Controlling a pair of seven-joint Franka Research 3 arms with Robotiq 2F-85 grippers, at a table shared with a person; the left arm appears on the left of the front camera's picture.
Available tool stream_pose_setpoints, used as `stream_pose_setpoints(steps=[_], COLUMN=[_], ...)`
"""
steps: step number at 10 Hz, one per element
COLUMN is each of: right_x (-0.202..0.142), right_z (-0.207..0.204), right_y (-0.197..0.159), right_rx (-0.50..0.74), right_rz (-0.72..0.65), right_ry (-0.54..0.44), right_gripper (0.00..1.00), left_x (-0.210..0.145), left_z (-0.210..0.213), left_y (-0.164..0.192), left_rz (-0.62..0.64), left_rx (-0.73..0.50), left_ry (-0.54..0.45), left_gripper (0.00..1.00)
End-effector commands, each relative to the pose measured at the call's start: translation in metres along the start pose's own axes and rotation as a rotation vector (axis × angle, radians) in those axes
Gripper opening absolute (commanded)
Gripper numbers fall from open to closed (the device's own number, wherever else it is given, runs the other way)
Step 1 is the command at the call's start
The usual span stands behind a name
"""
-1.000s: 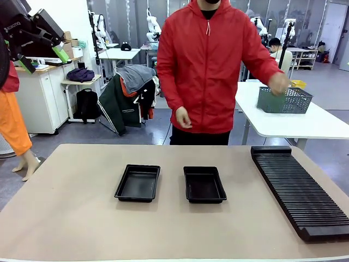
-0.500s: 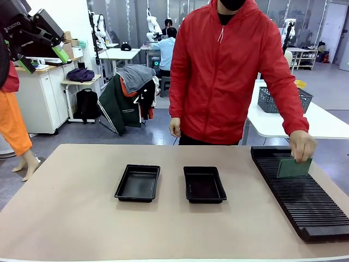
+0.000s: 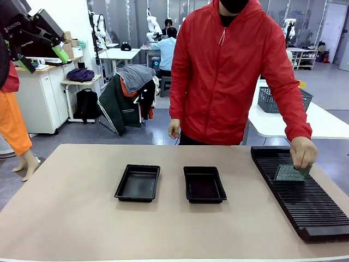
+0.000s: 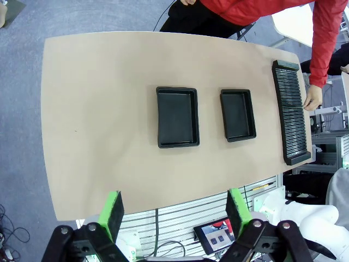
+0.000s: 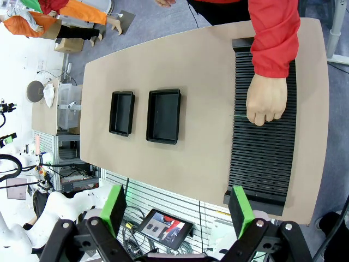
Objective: Inspect and transfer BCBs to ESD trays.
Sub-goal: Pick up the Blank PCB from the PCB Rack and place it in the left ESD tray.
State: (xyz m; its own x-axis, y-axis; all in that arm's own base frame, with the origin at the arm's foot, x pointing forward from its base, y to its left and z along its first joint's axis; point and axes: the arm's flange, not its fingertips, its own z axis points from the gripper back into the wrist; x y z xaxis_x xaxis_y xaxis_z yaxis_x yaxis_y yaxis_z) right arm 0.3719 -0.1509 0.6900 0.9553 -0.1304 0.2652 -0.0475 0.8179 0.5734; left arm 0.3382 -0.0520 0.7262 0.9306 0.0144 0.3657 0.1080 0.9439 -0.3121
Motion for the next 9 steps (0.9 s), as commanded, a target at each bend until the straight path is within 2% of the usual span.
stream_pose_setpoints(steps=[1,9], right_x=[0.0,0.0], right_z=[-0.0002,-0.0002], right_y=[0.0,0.0], right_rx=[0.0,0.0], right_rz=[0.0,0.0], right_ry=[0.001,0.001], right_gripper=[1.0,1.0], left_x=[-0.0002,-0.0002], left_z=[-0.0006,-0.0006], left_y=[-0.0009,-0.0009], left_rz=[-0.001,-0.001], left_rx=[0.001,0.001], left_ry=[0.001,0.001], left_gripper=[1.0,1.0])
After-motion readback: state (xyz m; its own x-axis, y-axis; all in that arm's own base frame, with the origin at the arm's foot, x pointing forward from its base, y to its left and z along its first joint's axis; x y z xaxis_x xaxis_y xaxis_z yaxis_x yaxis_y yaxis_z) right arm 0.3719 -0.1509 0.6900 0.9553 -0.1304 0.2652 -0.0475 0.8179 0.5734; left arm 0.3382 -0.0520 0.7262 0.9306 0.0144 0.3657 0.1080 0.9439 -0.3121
